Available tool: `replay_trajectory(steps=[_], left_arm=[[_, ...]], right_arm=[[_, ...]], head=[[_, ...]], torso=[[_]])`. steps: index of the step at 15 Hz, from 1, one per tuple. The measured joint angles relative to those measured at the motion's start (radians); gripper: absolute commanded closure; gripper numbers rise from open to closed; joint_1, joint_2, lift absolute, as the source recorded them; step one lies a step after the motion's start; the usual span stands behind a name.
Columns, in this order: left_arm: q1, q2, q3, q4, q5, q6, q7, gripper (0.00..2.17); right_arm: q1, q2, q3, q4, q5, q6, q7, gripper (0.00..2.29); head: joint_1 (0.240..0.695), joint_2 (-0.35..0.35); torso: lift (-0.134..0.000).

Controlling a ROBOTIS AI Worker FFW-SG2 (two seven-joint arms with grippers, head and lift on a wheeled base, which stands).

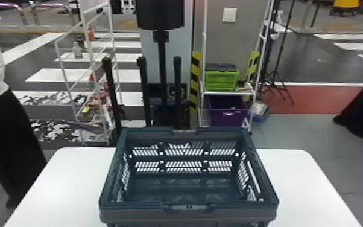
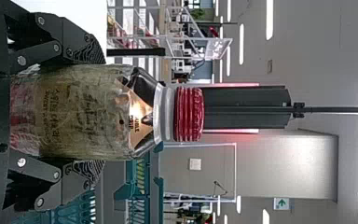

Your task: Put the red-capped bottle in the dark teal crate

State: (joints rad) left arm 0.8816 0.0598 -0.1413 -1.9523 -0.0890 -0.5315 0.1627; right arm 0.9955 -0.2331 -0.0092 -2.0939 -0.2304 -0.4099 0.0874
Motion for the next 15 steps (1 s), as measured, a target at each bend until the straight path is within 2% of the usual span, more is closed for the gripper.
replay_trajectory(steps=[10,13,15], left_arm=[[0.004,0.002,-0.011,-0.005,-0.007,0.000,0.010,1.89],[0.022,0.011,0.009,-0.071,-0.008,0.019,0.006,1.89],[0.033,0.018,0.047,-0.162,-0.005,0.090,-0.007,1.89]], right_arm=[[0.003,-0.003,0.000,0.005,-0.002,-0.008,0.000,0.15],[0.005,-0.004,0.000,0.004,-0.002,-0.008,0.000,0.15],[0.006,-0.005,-0.001,0.005,-0.003,-0.008,0.000,0.15]], head=[[0.499,0.000],[0.499,0.000],[0.499,0.000]], torso=[[0.000],[0.000],[0.000]])
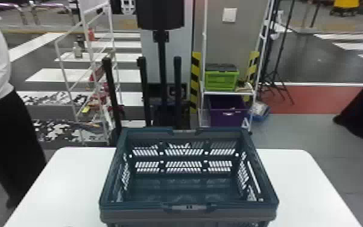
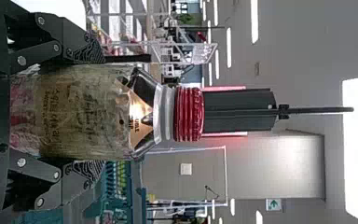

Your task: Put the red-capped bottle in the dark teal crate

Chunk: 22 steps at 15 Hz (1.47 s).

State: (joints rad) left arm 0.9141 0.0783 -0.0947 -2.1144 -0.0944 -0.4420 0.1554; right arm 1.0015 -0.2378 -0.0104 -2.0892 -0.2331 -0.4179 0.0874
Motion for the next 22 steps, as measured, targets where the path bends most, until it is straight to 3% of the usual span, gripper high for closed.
replay_trajectory(steps=[4,6,8,11,13,16,20,22], left_arm=[[-0.065,0.026,0.085,-0.258,-0.002,0.375,-0.092,1.89],[-0.158,0.027,0.121,-0.369,-0.007,0.625,-0.184,1.89],[-0.309,0.038,0.142,-0.460,-0.015,0.969,-0.275,1.88],[-0.574,0.127,0.133,-0.498,0.003,1.398,-0.371,1.89],[-0.733,0.172,0.112,-0.454,0.023,1.576,-0.461,1.88],[-0.968,0.208,0.054,-0.315,0.035,1.754,-0.644,1.88],[-1.262,0.247,-0.129,-0.056,0.020,1.817,-0.829,1.88],[-1.391,0.246,-0.245,0.104,0.003,1.811,-0.899,1.88]], right_arm=[[-0.001,0.001,0.000,0.009,-0.002,0.000,0.000,0.15],[-0.004,0.004,-0.002,0.015,-0.008,0.000,0.000,0.15],[-0.007,0.007,-0.005,0.019,-0.011,0.000,0.000,0.15],[-0.012,0.016,-0.009,0.023,-0.010,-0.004,0.001,0.15],[-0.012,0.025,-0.011,0.020,-0.008,-0.010,0.002,0.15],[-0.007,0.037,-0.019,0.017,-0.003,-0.013,0.002,0.15],[0.004,0.049,-0.029,0.010,-0.001,-0.018,0.002,0.15],[0.010,0.055,-0.033,0.006,0.001,-0.026,0.002,0.15]], head=[[0.499,0.000],[0.499,0.000],[0.499,0.000],[0.499,0.000],[0.499,0.000],[0.499,0.000],[0.499,0.000],[0.499,0.000]], torso=[[0.000],[0.000],[0.000],[0.000],[0.000],[0.000],[0.000],[0.000]])
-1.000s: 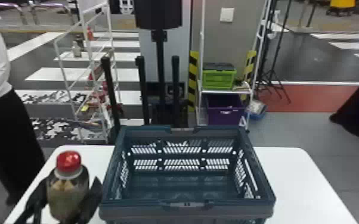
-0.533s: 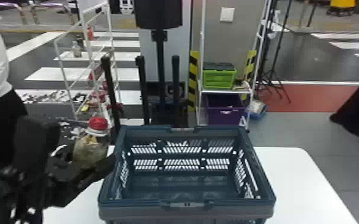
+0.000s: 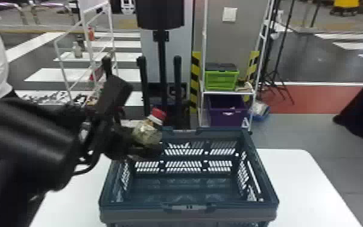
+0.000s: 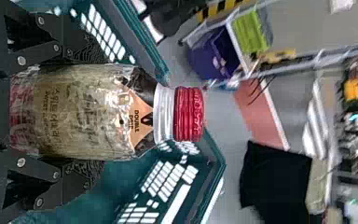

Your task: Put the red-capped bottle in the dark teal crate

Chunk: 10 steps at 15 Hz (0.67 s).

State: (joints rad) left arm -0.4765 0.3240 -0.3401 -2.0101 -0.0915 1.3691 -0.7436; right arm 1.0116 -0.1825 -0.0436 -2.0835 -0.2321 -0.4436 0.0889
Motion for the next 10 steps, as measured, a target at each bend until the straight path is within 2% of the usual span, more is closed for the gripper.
replay_trajectory(steps=[3,4,7,10], left_arm=[[-0.144,-0.035,-0.154,0.283,-0.020,-0.123,-0.077,1.88],[-0.181,-0.055,-0.196,0.388,-0.033,-0.194,-0.115,1.88],[-0.239,-0.144,-0.258,0.677,-0.120,-0.435,-0.209,1.88],[-0.276,-0.227,-0.287,0.930,-0.221,-0.685,-0.261,1.88]], right_arm=[[0.007,0.005,-0.004,0.002,-0.001,-0.022,0.000,0.15],[0.008,0.007,-0.004,0.005,-0.001,-0.026,0.000,0.15],[0.009,0.010,-0.004,0.008,0.000,-0.029,0.000,0.15],[0.011,0.011,-0.004,0.005,0.000,-0.030,0.000,0.15]], head=[[0.499,0.000],[0.499,0.000],[0.499,0.000],[0.499,0.000]], torso=[[0.000],[0.000],[0.000],[0.000]])
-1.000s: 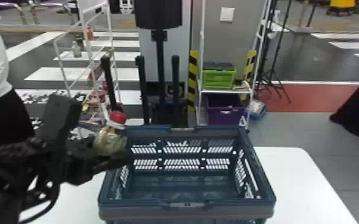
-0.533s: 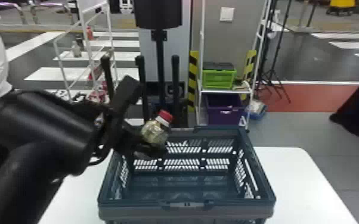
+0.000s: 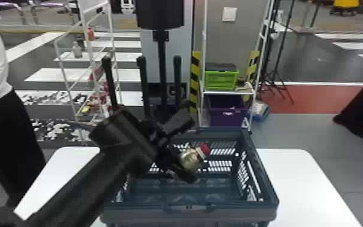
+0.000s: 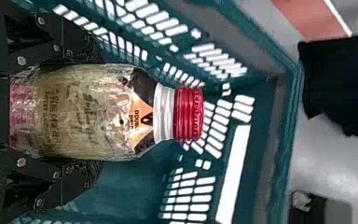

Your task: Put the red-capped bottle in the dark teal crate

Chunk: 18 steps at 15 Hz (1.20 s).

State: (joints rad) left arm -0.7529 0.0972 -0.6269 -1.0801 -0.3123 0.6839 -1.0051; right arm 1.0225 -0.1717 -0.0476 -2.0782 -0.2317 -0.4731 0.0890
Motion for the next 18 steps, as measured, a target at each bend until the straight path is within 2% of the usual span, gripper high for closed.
replay_trajectory(steps=[4,7,12,14,15,16,17,18], left_arm=[[-0.059,-0.078,-0.068,0.268,-0.062,-0.212,-0.010,1.88],[-0.069,-0.095,-0.101,0.339,-0.095,-0.249,-0.021,1.88],[-0.068,-0.097,-0.116,0.377,-0.131,-0.258,-0.050,1.86],[-0.062,-0.097,-0.125,0.376,-0.136,-0.256,-0.047,1.49],[-0.057,-0.097,-0.127,0.371,-0.136,-0.254,-0.036,0.97],[-0.052,-0.097,-0.128,0.365,-0.136,-0.249,-0.012,0.26],[-0.045,-0.097,-0.131,0.358,-0.137,-0.237,0.009,0.00],[-0.038,-0.097,-0.136,0.346,-0.139,-0.218,0.031,0.00]], right_arm=[[0.002,0.001,0.002,-0.002,0.004,0.000,0.000,0.15],[0.003,0.004,0.003,-0.004,0.005,0.000,0.000,0.15],[0.013,0.006,0.003,-0.010,0.008,-0.013,0.000,0.15],[0.018,0.007,0.003,-0.013,0.009,-0.019,0.000,0.15],[0.020,0.007,0.003,-0.013,0.009,-0.023,0.000,0.15],[0.021,0.008,0.003,-0.014,0.009,-0.026,0.000,0.15],[0.022,0.009,0.003,-0.013,0.009,-0.027,0.000,0.15],[0.022,0.010,0.003,-0.012,0.009,-0.027,0.000,0.15]], head=[[0.499,0.000],[0.499,0.000],[0.499,0.000],[0.499,0.000],[0.499,0.000],[0.499,0.000],[0.499,0.000],[0.499,0.000]], torso=[[0.000],[0.000],[0.000],[0.000],[0.000],[0.000],[0.000],[0.000]])
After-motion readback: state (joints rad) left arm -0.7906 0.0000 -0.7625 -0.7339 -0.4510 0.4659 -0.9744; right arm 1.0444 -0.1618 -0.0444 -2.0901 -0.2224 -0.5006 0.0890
